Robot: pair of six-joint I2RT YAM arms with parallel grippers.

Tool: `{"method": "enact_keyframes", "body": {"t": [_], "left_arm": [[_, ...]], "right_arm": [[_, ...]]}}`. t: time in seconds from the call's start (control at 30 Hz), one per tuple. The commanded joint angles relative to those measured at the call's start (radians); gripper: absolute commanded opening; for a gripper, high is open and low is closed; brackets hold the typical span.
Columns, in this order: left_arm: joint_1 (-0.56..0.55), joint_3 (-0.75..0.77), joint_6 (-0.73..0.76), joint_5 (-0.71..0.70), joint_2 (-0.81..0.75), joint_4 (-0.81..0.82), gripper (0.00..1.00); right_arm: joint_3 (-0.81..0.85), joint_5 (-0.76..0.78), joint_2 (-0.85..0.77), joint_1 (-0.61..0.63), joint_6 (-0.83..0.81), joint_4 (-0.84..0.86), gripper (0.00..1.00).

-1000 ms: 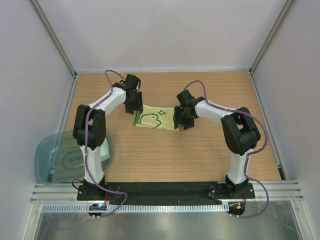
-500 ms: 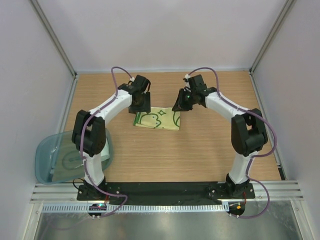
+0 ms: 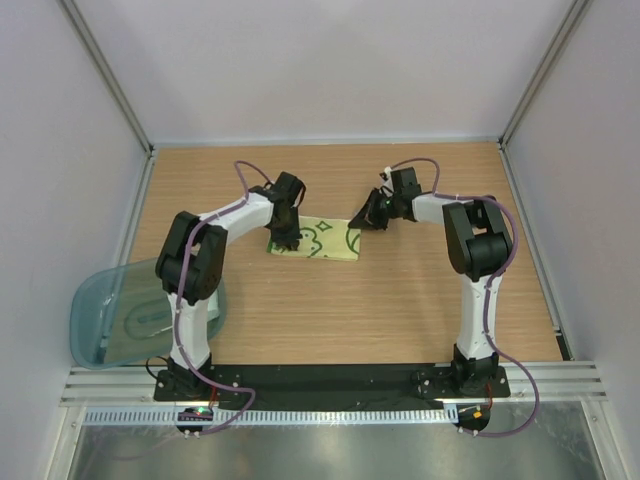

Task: Roll the towels
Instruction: Fold the towel

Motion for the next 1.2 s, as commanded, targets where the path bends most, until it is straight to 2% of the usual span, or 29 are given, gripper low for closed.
{"method": "enact_keyframes", "body": {"t": [0.0, 0.17, 0.27, 0.33, 0.47, 0.63, 0.67, 0.73, 0.77, 0.83, 0.87, 0.9, 0.93, 0.97, 1.0, 1.03, 1.07, 1.1, 1.17], "left_arm": [[0.017, -0.017, -0.024, 0.014, 0.031, 0.056, 0.17], [0.029, -0.003, 0.028, -0.035, 0.063, 0.067, 0.09], [0.032, 0.036, 0.064, -0.056, 0.082, 0.054, 0.02], [0.034, 0.067, 0.09, -0.064, 0.091, 0.031, 0.02], [0.032, 0.076, 0.093, -0.061, 0.071, 0.025, 0.0], [0.031, 0.124, 0.101, -0.052, 0.028, -0.013, 0.03], [0.031, 0.159, 0.104, -0.055, 0.011, -0.039, 0.13], [0.025, 0.187, 0.114, -0.075, -0.013, -0.062, 0.21], [0.021, 0.213, 0.121, -0.087, -0.042, -0.081, 0.3], [0.008, 0.236, 0.127, -0.104, -0.076, -0.102, 0.4], [0.0, 0.247, 0.128, -0.111, -0.094, -0.119, 0.54], [-0.011, 0.259, 0.131, -0.128, -0.143, -0.137, 0.61], [-0.041, 0.261, 0.134, -0.162, -0.17, -0.144, 0.69], [-0.06, 0.259, 0.14, -0.183, -0.203, -0.144, 0.88], [-0.08, 0.247, 0.153, -0.209, -0.263, -0.138, 0.99], [-0.128, 0.232, 0.165, -0.251, -0.301, -0.121, 1.0], [-0.146, 0.201, 0.192, -0.253, -0.337, -0.096, 1.0], [-0.156, 0.16, 0.178, -0.248, -0.414, 0.006, 1.0], [-0.153, -0.042, 0.118, -0.228, -0.49, 0.168, 1.0]], "right_arm": [[-0.089, 0.037, -0.017, 0.01, 0.006, 0.056, 0.06], [-0.248, 0.159, -0.101, 0.004, 0.008, 0.04, 0.04], [-0.392, 0.187, -0.19, 0.01, 0.029, 0.08, 0.04], [-0.468, 0.195, -0.231, 0.022, 0.026, 0.08, 0.04], [-0.505, 0.192, -0.303, 0.042, 0.016, 0.063, 0.04], [-0.427, 0.216, -0.371, 0.05, -0.027, -0.062, 0.05], [-0.404, 0.218, -0.382, 0.05, -0.052, -0.093, 0.05], [-0.342, 0.236, -0.432, 0.054, -0.07, -0.169, 0.07], [-0.327, 0.245, -0.457, 0.056, -0.081, -0.193, 0.08], [-0.287, 0.265, -0.54, 0.062, -0.105, -0.252, 0.13], [-0.275, 0.287, -0.567, 0.067, -0.113, -0.271, 0.16], [-0.255, 0.305, -0.598, 0.07, -0.127, -0.289, 0.2], [-0.247, 0.319, -0.667, 0.074, -0.135, -0.32, 0.27], [-0.244, 0.351, -0.699, 0.083, -0.141, -0.331, 0.32], [-0.247, 0.369, -0.74, 0.088, -0.151, -0.342, 0.36], [-0.253, 0.391, -0.811, 0.094, -0.156, -0.351, 0.45], [-0.264, 0.422, -0.852, 0.103, -0.164, -0.348, 0.47], [-0.297, 0.437, -0.886, 0.107, -0.17, -0.343, 0.48], [-0.339, 0.481, -0.981, 0.107, -0.165, -0.331, 0.51]]}}
